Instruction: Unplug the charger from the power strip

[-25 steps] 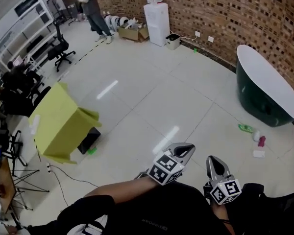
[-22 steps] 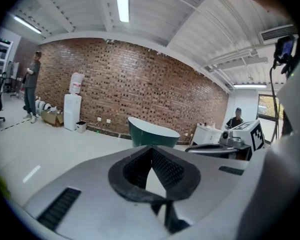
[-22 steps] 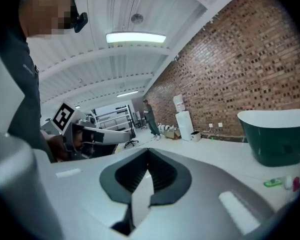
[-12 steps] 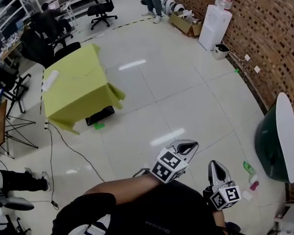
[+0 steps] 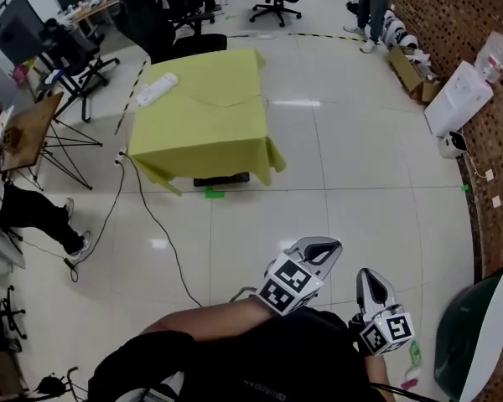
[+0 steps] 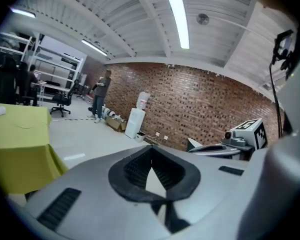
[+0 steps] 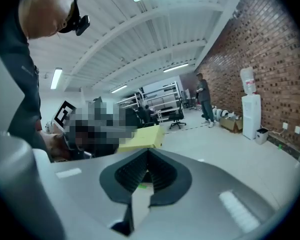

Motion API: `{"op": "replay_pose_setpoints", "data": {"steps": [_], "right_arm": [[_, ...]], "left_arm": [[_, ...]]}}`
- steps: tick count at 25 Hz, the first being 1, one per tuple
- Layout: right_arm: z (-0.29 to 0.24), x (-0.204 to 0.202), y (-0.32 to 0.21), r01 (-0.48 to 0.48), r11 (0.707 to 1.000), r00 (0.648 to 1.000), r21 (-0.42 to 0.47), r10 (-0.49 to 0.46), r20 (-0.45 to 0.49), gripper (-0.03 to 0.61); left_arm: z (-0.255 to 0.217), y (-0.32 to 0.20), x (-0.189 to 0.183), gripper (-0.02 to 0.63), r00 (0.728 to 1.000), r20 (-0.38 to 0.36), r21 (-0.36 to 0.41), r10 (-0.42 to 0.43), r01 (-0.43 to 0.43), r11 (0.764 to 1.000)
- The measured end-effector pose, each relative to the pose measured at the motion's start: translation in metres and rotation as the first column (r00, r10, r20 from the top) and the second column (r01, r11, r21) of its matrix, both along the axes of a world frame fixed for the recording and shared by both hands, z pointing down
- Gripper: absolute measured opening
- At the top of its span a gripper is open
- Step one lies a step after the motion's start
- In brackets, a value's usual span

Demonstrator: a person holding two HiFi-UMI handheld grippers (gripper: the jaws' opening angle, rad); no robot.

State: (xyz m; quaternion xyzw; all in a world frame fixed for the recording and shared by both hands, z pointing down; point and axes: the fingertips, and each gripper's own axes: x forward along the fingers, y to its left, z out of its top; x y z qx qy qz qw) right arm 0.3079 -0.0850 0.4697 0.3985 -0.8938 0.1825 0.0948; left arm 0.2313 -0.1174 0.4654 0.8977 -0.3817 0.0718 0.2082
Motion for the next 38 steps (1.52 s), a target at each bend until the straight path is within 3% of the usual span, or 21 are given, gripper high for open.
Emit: {"op": "replay_pose_setpoints", "data": {"steps": [6, 11, 16, 19, 24, 31, 34, 38], "right_arm": [[-0.002, -0.066, -0.043, 0.201, 0.98, 0.98, 0.011, -0.201, 0.001, 0.003], [-0.003, -0.096, -0.078, 0.362, 0.932, 0.932, 0.018, -0.362, -0.009, 0.003], [-0.007, -0.127, -0.131, 0.534, 0.845, 0.845, 0.038, -0.534, 0.005, 0.003], [-0.013, -0.136, -0.15, 0.628, 0.777, 0.777, 0.049, -0.629, 0.009, 0.003], [-0.004, -0.149, -0.175, 0.74, 0.672, 0.671, 0.027, -0.741, 0.036, 0.003], [0.011, -0.181, -0.175, 0.85, 0.527, 0.525, -0.01, -0.844, 0.108, 0.003], [0.009, -0.198, -0.172, 0.876, 0.483, 0.48, -0.004, -0.87, 0.113, 0.003], [0.012, -0.226, -0.168, 0.888, 0.46, 0.459, -0.016, -0.882, 0.112, 0.003]], "left_arm": [[-0.004, -0.022, -0.072, 0.006, 0.975, -0.019, 0.007, -0.221, 0.221, 0.975], [0.004, -0.041, -0.1, 0.006, 0.938, -0.001, -0.01, -0.346, 0.346, 0.938], [-0.003, -0.076, -0.134, 0.006, 0.845, -0.004, 0.001, -0.535, 0.535, 0.845], [-0.008, -0.091, -0.137, 0.006, 0.792, -0.015, -0.007, -0.611, 0.611, 0.792], [-0.008, -0.104, -0.152, 0.006, 0.667, 0.009, -0.012, -0.745, 0.745, 0.667], [-0.005, -0.086, -0.177, 0.006, 0.509, 0.082, -0.045, -0.857, 0.861, 0.507], [-0.003, -0.081, -0.189, 0.006, 0.472, 0.089, -0.063, -0.877, 0.881, 0.468], [0.0, -0.077, -0.211, 0.006, 0.457, 0.079, -0.07, -0.886, 0.889, 0.452]]}}
